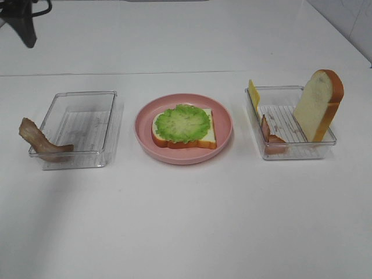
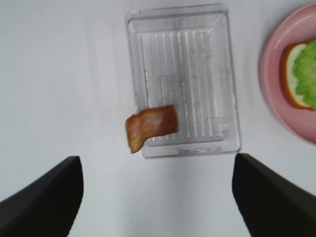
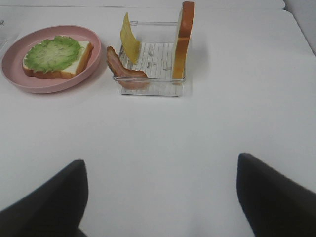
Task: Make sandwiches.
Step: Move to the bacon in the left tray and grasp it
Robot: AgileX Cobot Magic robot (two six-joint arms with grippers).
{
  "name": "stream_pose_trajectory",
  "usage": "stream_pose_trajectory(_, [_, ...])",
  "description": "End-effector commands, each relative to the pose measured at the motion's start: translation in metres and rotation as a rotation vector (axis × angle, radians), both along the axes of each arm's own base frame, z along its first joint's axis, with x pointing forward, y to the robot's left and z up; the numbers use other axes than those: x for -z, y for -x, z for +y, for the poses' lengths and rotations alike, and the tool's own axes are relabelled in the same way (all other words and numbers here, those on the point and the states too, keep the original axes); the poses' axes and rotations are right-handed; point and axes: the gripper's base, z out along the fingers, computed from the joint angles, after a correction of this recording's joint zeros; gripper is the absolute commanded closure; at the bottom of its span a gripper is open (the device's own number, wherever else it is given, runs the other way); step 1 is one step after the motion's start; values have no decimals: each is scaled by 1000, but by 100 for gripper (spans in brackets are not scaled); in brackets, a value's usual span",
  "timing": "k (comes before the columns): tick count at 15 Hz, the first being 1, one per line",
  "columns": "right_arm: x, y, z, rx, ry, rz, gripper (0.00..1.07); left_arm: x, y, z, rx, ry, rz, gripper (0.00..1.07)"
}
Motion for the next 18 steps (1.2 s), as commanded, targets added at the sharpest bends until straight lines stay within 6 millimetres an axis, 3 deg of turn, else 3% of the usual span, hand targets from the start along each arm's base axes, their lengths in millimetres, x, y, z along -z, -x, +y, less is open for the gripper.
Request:
stream_pose_trajectory(1, [-1,1,0,2,6,-20,29,25,14,20,-55,-26,159,28])
stream_pose_trajectory(6, [-1,1,0,2,6,-20,29,77,9,21,-61,-16,186,28])
stream_pose_trajectory(10, [-1,1,0,2,6,-20,29,113,-12,19,-63,-6,185,30])
stream_pose_trajectory(11, [-1,1,0,2,6,-20,29,135,-22,17,-68,6,186,33])
stream_pose_trajectory(15, [-1,1,0,2,6,-20,29,168,-29,15,-70,6,246,33])
stream_pose_trajectory(18, [-1,1,0,2,6,-20,29,174,-32,15,-68,5,246,38])
